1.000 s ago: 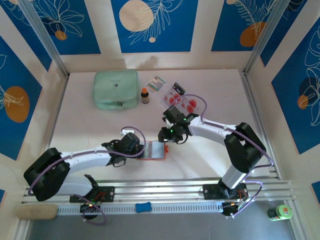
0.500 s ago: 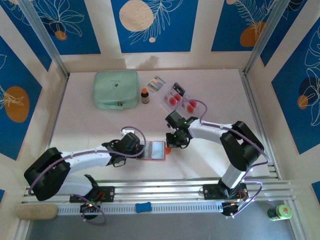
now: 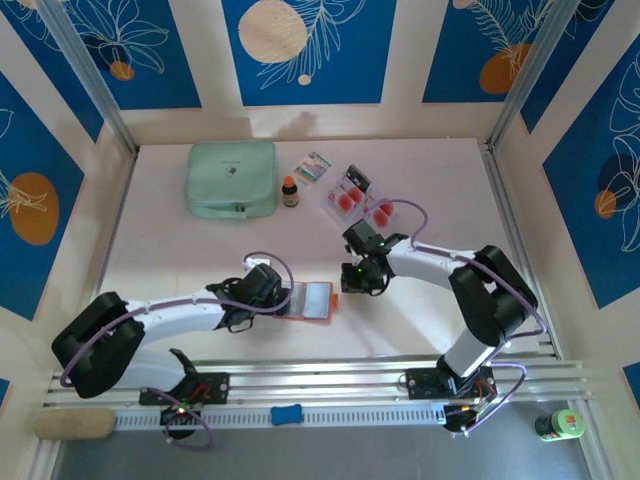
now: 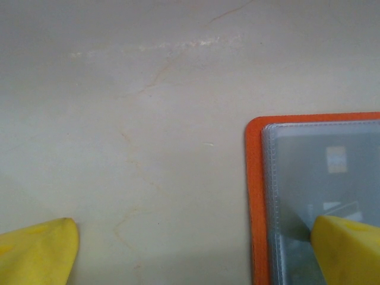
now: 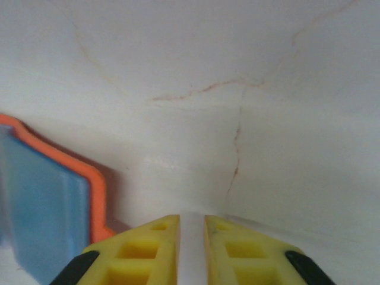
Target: Put the credit cards into the card holder
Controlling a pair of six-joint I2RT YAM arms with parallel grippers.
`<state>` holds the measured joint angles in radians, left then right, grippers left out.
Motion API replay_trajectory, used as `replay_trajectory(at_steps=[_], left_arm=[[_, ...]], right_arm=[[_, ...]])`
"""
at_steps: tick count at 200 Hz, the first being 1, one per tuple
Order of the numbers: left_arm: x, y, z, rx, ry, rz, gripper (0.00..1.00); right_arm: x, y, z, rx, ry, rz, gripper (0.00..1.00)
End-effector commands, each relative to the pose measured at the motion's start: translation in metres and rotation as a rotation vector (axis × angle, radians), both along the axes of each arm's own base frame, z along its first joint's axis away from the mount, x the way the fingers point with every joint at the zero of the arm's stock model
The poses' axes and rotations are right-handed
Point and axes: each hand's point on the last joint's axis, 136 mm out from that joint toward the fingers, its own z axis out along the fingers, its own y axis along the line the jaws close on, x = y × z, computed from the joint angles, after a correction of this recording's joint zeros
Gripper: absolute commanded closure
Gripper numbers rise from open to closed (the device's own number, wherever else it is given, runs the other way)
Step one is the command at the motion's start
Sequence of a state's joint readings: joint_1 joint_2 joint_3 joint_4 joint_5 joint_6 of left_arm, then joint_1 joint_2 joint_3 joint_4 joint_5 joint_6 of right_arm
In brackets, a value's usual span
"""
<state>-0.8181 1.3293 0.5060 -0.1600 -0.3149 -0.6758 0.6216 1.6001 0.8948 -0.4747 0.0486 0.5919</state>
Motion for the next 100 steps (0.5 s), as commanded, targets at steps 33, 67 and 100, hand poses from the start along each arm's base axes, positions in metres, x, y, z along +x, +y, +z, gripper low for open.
replay_trajectory(at_steps=[33, 67, 100], left_arm=[[-0.004, 0.003, -0.002, -0.014, 0.025, 0.019, 0.01], [-0.006, 0.005, -0.003, -0.018, 0.023, 0.032, 0.00], [-0.007, 0.007, -0.003, -0.025, 0.023, 0.043, 0.00]], right_arm=[[0.073, -0.019, 0.088, 0.096, -0.203, -0.005, 0.71], [0.125, -0.040, 0.115, 0.071, -0.258, -0.012, 0.68], [0.159, -0.050, 0.120, 0.013, -0.284, -0.003, 0.68]])
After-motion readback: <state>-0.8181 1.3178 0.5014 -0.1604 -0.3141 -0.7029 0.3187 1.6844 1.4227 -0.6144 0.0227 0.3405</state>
